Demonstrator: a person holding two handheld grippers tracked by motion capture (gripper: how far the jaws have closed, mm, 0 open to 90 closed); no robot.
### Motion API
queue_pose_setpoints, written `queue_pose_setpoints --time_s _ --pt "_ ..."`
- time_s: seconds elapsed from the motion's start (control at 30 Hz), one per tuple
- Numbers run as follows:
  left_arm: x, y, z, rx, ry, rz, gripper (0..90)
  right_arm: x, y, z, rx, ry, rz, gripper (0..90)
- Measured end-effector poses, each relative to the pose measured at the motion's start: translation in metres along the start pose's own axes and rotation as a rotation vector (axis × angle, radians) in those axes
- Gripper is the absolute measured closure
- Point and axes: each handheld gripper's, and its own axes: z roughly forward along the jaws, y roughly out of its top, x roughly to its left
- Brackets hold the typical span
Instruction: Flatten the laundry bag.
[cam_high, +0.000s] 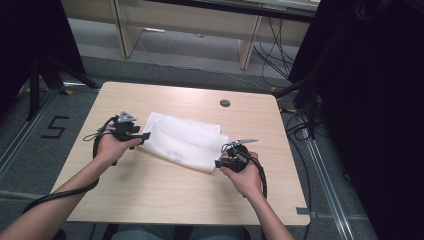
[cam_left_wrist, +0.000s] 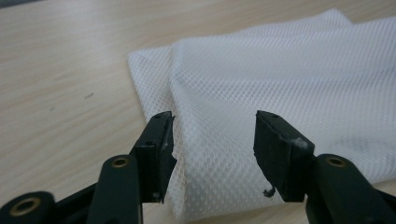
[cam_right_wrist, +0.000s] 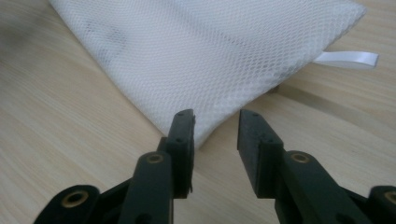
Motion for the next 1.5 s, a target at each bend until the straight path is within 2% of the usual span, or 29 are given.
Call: queue_pose_setpoints --time_s 0.1,0.13,0.17,0.33,0.47,0.5,0.57,0.63,0.67,0.7,0.73,0.77,0.87,0.93,1.0,1.03,1.07,1.13,1.2,1.23,1.27,1.3,1.33,1.37,1.43,1.5 --pt "-0.001 -0.004 0.004 0.062 0.014 0.044 50.0 0.001 0.002 0.006 0.019 0.001 0.005 66.1" --pt "-0.003 -0.006 0.006 0.054 0.008 0.019 50.2 0.000 0.002 0.008 0.022 0.000 -0.006 65.8" --pt "-0.001 -0.006 0.005 0.084 0.004 0.045 50.4 0.001 0.002 0.012 0.019 0.001 0.011 65.3" --pt "0.000 -0.008 0.009 0.099 0.018 0.039 53.1 0.001 0.004 0.020 0.024 -0.010 0.005 64.0" --pt "0.001 -0.009 0.010 0.113 0.013 0.040 60.7 0.002 0.006 0.023 0.033 -0.006 0.034 64.8" --pt "0.001 -0.010 0.009 0.120 0.016 0.057 63.2 0.001 0.007 0.023 0.062 -0.007 0.028 67.0" --pt "0.001 -0.010 0.009 0.124 0.005 0.044 64.4 0.002 0.007 0.024 0.058 -0.003 0.045 68.0" --pt "0.001 -0.011 0.008 0.136 0.008 0.049 70.3 0.001 0.009 0.024 0.067 -0.008 0.054 74.1" --pt "0.001 -0.012 0.008 0.140 0.005 0.047 71.7 0.000 0.009 0.025 0.070 -0.012 0.031 77.3" --pt "0.001 -0.012 0.008 0.140 0.005 0.047 73.3 0.000 0.009 0.025 0.070 -0.012 0.031 77.3" --pt "0.000 -0.014 0.007 0.148 -0.002 0.050 74.5 0.001 0.009 0.025 0.085 -0.006 0.046 82.6" --pt "0.000 -0.014 0.007 0.148 -0.002 0.050 75.7 0.001 0.009 0.025 0.085 -0.006 0.046 82.6" --pt "-0.005 -0.019 0.007 0.163 -0.021 0.057 78.8 -0.001 0.010 0.024 0.101 -0.011 0.019 89.9" --pt "-0.007 -0.020 0.007 0.167 -0.028 0.062 79.3 -0.003 0.009 0.024 0.099 -0.019 0.006 90.0" --pt "-0.011 -0.024 0.007 0.180 -0.043 0.098 81.0 -0.005 0.009 0.021 0.105 -0.026 0.004 90.0" --pt "-0.013 -0.026 0.007 0.185 -0.056 0.116 81.3 -0.005 0.009 0.020 0.106 -0.023 0.024 90.0" --pt "-0.016 -0.027 0.007 0.188 -0.061 0.125 81.5 -0.008 0.009 0.019 0.107 -0.030 0.003 90.0" --pt "-0.021 -0.029 0.006 0.192 -0.079 0.129 81.4 -0.013 0.006 0.014 0.101 -0.043 0.015 90.0" --pt "-0.031 -0.031 0.003 0.202 -0.108 0.158 81.2 -0.017 0.004 0.010 0.114 -0.052 0.024 90.0" --pt "-0.031 -0.031 0.003 0.202 -0.108 0.158 81.1 -0.019 0.002 0.008 0.125 -0.060 0.036 90.0" --pt "-0.037 -0.033 0.001 0.205 -0.114 0.181 80.9 -0.020 0.000 0.005 0.132 -0.063 0.042 90.0" --pt "-0.040 -0.034 0.000 0.209 -0.126 0.183 80.8 -0.024 -0.002 0.005 0.124 -0.068 0.024 90.0" --pt "-0.042 -0.034 0.000 0.210 -0.134 0.197 80.8 -0.024 -0.005 0.002 0.146 -0.072 0.050 90.0" --pt "-0.044 -0.033 -0.002 0.231 -0.149 0.205 80.7 -0.026 -0.007 0.000 0.143 -0.072 0.049 90.0" --pt "-0.046 -0.034 -0.002 0.221 -0.147 0.214 80.7 -0.028 -0.011 -0.004 0.151 -0.077 0.057 90.0" --pt "-0.044 -0.034 -0.001 0.226 -0.149 0.212 81.3 -0.031 -0.011 -0.010 0.128 -0.083 0.057 86.9"
